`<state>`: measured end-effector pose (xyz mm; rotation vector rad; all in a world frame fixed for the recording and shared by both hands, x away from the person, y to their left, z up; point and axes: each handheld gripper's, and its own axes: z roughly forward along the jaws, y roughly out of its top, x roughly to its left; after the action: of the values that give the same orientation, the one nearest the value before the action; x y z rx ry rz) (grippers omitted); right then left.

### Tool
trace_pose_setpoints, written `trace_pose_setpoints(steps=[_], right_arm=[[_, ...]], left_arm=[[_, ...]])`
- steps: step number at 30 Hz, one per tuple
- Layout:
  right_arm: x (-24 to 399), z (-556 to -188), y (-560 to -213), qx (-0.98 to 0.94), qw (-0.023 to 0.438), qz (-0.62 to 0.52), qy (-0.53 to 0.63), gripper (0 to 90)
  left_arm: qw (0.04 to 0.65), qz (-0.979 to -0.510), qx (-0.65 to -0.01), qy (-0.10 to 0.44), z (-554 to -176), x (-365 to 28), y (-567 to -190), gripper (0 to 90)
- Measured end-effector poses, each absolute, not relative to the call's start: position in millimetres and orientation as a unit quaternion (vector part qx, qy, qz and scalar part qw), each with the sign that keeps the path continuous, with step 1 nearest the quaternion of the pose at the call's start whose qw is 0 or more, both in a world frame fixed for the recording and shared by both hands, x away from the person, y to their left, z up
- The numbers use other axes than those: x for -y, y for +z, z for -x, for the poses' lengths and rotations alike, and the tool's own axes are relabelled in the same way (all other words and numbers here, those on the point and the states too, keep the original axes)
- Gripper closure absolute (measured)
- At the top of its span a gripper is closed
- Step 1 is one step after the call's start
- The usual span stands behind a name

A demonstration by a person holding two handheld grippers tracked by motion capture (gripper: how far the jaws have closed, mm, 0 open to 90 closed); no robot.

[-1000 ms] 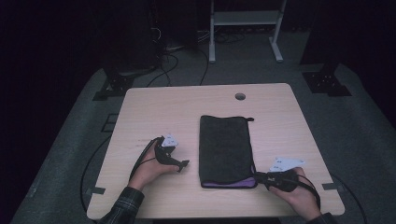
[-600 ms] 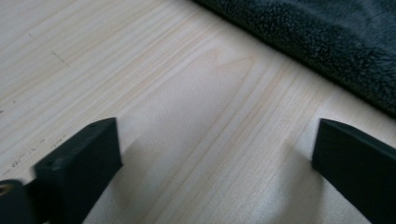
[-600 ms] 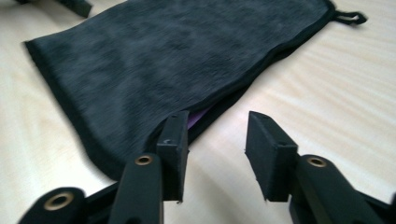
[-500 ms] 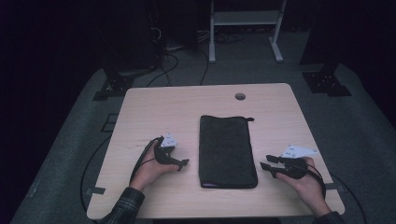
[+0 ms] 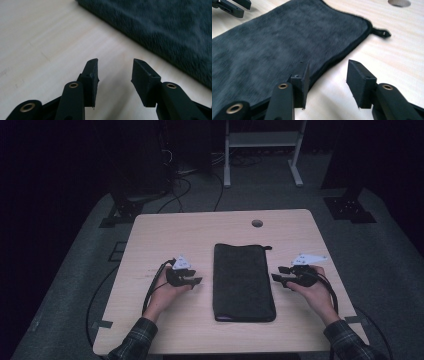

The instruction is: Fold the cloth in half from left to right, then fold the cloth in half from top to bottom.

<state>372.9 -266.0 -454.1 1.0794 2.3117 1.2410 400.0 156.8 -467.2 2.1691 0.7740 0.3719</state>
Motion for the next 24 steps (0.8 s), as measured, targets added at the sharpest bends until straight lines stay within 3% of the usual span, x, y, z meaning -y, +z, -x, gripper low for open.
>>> trace_pose_setpoints(steps=[12,24], right_arm=[[252,-439,-443,-0.814,0.157,-0.366,0.423,47.5],[232,-488,-458,-0.81,0.145,-0.38,0.422,45.0]], left_arm=[[0.405,-0.843,-0.312,0.164,-455,-125,-450,53.4],[0.408,-0.835,-0.336,0.151,-502,-99,-457,48.4]])
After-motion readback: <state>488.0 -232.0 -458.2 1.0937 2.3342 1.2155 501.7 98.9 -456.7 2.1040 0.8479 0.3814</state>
